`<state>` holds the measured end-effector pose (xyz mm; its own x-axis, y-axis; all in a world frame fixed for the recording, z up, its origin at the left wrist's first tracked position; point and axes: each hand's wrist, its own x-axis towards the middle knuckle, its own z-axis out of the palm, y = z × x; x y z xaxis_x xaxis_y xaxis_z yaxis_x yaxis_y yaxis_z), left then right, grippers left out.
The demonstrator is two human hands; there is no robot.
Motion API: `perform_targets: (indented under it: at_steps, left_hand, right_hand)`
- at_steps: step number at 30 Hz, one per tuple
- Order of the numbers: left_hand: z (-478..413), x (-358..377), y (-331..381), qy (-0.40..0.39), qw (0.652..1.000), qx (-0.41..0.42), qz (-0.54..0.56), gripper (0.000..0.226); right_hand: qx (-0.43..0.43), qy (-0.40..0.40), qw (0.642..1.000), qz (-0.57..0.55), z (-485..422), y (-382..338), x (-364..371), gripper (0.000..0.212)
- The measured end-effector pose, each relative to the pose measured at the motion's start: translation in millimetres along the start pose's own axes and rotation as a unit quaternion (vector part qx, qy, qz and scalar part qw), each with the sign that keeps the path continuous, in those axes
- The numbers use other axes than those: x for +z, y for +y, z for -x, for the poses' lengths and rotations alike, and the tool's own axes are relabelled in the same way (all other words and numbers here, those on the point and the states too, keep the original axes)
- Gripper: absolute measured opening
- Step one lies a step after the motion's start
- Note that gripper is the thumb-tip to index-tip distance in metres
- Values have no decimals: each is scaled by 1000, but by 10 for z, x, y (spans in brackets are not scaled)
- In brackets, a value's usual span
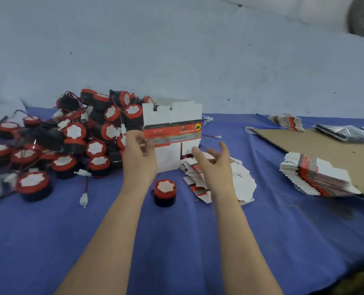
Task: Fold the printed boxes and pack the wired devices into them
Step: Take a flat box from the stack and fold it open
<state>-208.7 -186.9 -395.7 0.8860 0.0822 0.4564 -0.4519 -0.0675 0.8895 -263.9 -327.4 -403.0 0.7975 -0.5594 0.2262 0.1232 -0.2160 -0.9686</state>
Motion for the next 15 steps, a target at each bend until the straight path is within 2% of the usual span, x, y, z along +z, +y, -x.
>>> perform_targets:
  at_steps: [1,3,6,8,10,11,14,15]
  left_hand:
    - [-8,-145,-46,-7,1000,16,-15,7]
    - [-23,-420,-140,-21,998,30,-43,11]
    - [-27,-723,-232,-18,997,8,-73,25]
    - [4,-835,-249,8,998,-29,-59,41]
    - [30,-881,-224,65,995,-76,6,63]
    - [39,-887,-217,93,991,-90,28,68]
    - [63,-870,-297,152,984,-94,28,62]
    - [81,-861,-341,170,981,-92,28,59]
  right_hand:
    - [-29,-1,1000,8,-5,-45,82,73]
    - [-90,-28,995,44,18,-101,320,50]
    - [-130,-42,990,45,118,-126,708,21]
    - [-170,-58,983,39,223,-59,897,16]
    - [-204,-67,973,80,306,85,1044,6]
    - [-215,-62,968,116,345,163,1095,4]
    - [-230,-28,957,174,428,265,1178,33]
    - [-234,-29,956,175,444,260,1191,35]
